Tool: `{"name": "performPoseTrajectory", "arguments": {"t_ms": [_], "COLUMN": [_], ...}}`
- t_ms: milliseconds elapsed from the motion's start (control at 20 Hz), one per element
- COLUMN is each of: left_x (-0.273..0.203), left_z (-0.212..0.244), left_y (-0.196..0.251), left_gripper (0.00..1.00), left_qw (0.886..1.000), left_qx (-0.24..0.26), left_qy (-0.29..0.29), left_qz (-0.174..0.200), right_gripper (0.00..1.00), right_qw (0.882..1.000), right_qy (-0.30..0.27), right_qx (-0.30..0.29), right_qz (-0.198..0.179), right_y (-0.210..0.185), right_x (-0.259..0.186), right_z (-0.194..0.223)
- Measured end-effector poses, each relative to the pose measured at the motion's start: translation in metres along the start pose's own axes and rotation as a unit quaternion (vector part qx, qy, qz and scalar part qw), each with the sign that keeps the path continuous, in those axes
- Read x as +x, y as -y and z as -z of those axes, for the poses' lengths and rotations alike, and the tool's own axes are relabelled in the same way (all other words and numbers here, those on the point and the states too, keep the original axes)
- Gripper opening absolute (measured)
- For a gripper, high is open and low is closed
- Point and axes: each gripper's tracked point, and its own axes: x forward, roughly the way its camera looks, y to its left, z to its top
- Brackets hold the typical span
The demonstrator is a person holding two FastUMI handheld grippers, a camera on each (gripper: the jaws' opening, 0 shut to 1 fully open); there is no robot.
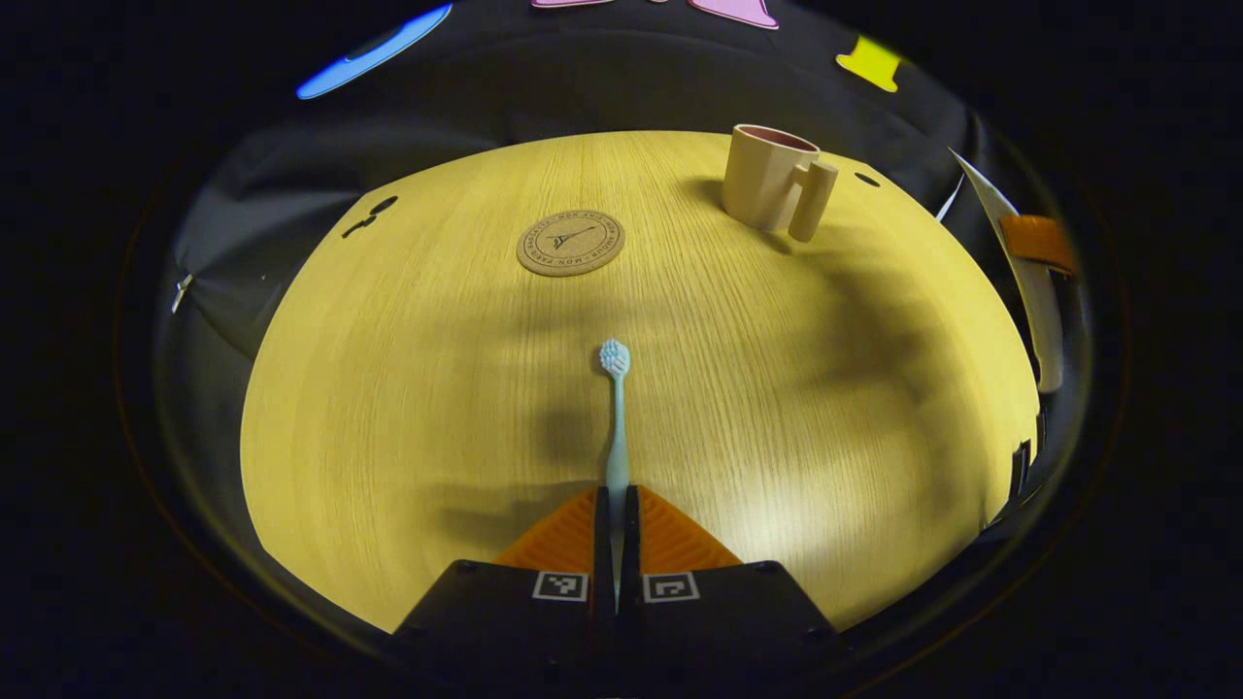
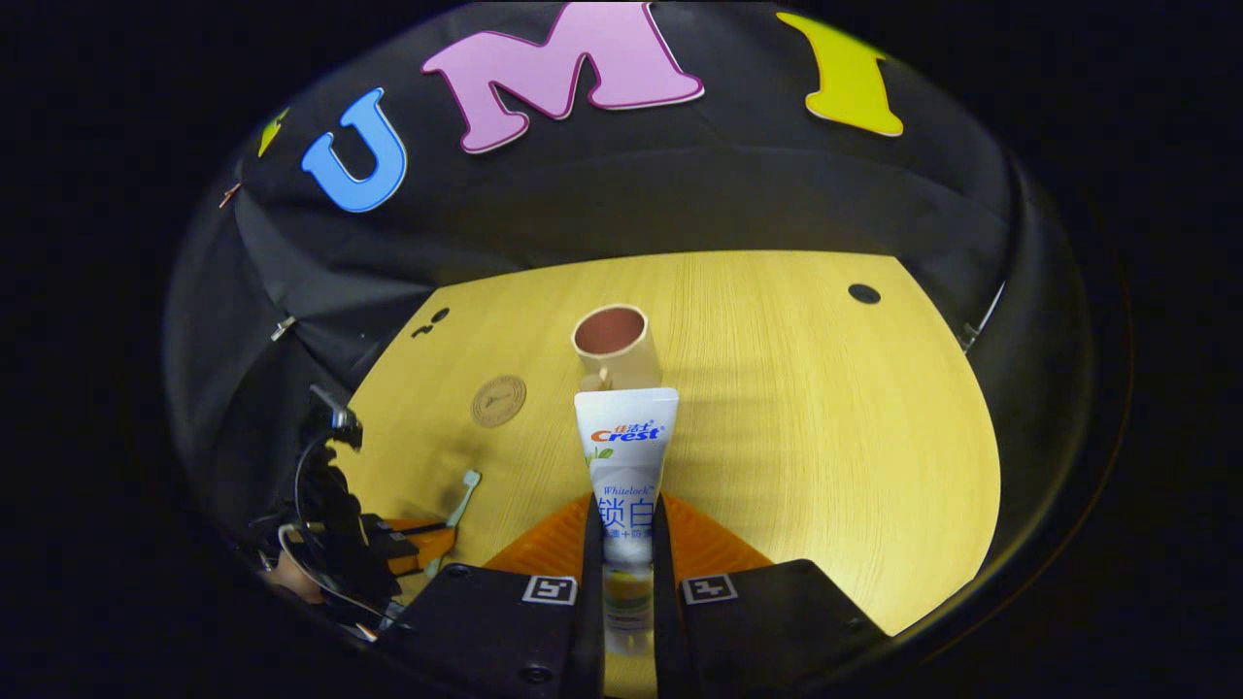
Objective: Put the toothbrush and toothpaste on the desktop into the cup, then pick up the cup and place it on the coaster on the desktop.
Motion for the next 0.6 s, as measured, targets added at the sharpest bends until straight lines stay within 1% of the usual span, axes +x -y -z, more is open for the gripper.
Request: {"name": "performPoseTrajectory", "arguments": {"t_ms": [200, 350, 500, 600], "left_x": [-0.01, -0.023, -0.037, -0.047], "left_z": [-0.008, -0.019, -0.031, -0.041], "left_y": [-0.004, -0.003, 0.0, 0.0], "left_gripper": [0.06, 0.06, 0.06, 0.06], "left_qw": [0.999, 0.998, 0.995, 0.991], "left_qx": [-0.018, -0.035, -0.059, -0.063], "left_qy": [0.026, 0.055, 0.084, 0.114], "left_qz": [-0.002, 0.003, 0.009, 0.01], "right_gripper": [0.24, 0.24, 0.24, 0.24], "right_qw": [0.999, 0.996, 0.988, 0.981], "right_qy": [0.044, 0.09, 0.15, 0.193], "right_qx": [-0.005, -0.019, -0.021, -0.016], "right_qz": [-0.004, -0.006, -0.013, -0.021], "right_y": [-0.004, -0.008, -0.016, -0.021], "right_x": [0.001, 0.005, 0.011, 0.014], "right_z": [-0.038, -0.071, -0.111, -0.135]}}
